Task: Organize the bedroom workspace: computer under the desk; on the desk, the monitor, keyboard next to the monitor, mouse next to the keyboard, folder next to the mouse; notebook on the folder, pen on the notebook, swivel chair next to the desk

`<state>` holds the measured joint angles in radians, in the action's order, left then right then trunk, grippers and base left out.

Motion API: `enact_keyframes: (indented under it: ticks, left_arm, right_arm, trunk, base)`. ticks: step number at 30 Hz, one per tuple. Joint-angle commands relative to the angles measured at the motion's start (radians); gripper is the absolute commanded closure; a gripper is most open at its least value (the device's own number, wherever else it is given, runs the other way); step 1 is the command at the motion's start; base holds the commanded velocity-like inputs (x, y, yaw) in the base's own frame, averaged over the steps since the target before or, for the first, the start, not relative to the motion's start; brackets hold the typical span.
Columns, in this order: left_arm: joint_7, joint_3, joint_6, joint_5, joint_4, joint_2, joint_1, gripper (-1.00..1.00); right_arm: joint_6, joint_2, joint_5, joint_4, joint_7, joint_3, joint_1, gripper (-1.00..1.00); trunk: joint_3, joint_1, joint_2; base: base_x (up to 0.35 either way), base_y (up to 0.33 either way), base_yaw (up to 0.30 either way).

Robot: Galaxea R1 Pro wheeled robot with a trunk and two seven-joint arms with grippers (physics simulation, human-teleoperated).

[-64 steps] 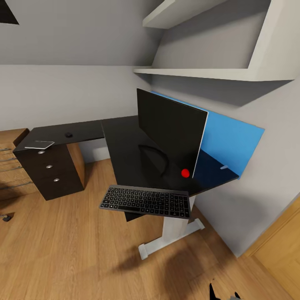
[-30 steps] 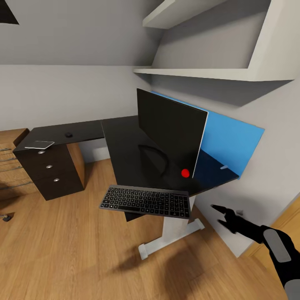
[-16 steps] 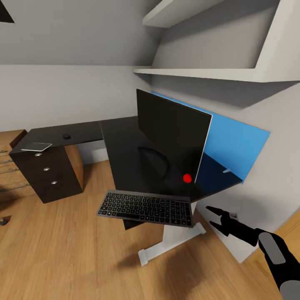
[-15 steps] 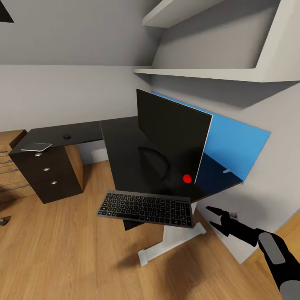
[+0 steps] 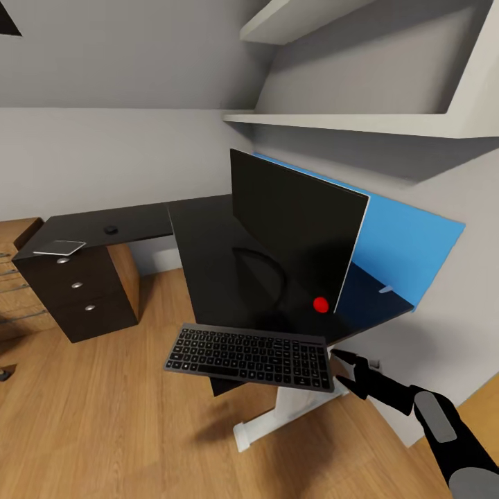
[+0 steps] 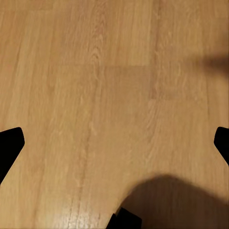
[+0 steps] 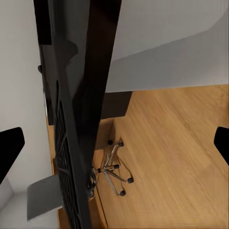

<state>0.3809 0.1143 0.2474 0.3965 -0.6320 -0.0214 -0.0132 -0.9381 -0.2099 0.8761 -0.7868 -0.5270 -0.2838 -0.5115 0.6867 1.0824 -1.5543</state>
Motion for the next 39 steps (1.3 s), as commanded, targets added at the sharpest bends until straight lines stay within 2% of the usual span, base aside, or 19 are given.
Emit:
enact_keyframes:
  ticks: [1, 6, 16, 28, 39]
  left_arm:
    - [0.007, 0.008, 0.005, 0.010, 0.000, -0.002, -0.001, -1.00]
    - [0.007, 0.008, 0.004, 0.010, 0.000, -0.002, -0.001, -1.00]
    - [0.007, 0.008, 0.004, 0.010, 0.000, -0.002, -0.001, -1.00]
    - [0.007, 0.008, 0.007, 0.010, -0.001, -0.002, -0.001, -1.00]
    - [0.007, 0.008, 0.006, 0.010, -0.002, -0.002, -0.001, -1.00]
  right_arm:
    - [-0.005, 0.001, -0.005, 0.000, -0.005, -0.001, -0.001, -1.00]
    - [-0.004, 0.004, -0.005, 0.008, -0.004, 0.015, -0.001, -1.00]
    - [-0.001, 0.039, -0.009, 0.013, -0.004, 0.039, -0.001, -1.00]
    - [-0.001, 0.043, -0.009, 0.013, -0.004, 0.046, -0.001, -1.00]
    - [-0.001, 0.044, -0.009, 0.014, -0.004, 0.046, -0.001, -1.00]
  trunk:
    - [0.001, 0.000, 0.000]
    - [0.001, 0.000, 0.000]
    - [0.001, 0.000, 0.000]
    - [0.001, 0.000, 0.000]
    - [-0.030, -0.038, 0.070]
  base:
    - [0.006, 0.005, 0.000]
    - [0.002, 0.002, 0.000]
    - [0.000, 0.000, 0.000]
    - [0.000, 0.000, 0.000]
    - [0.000, 0.000, 0.000]
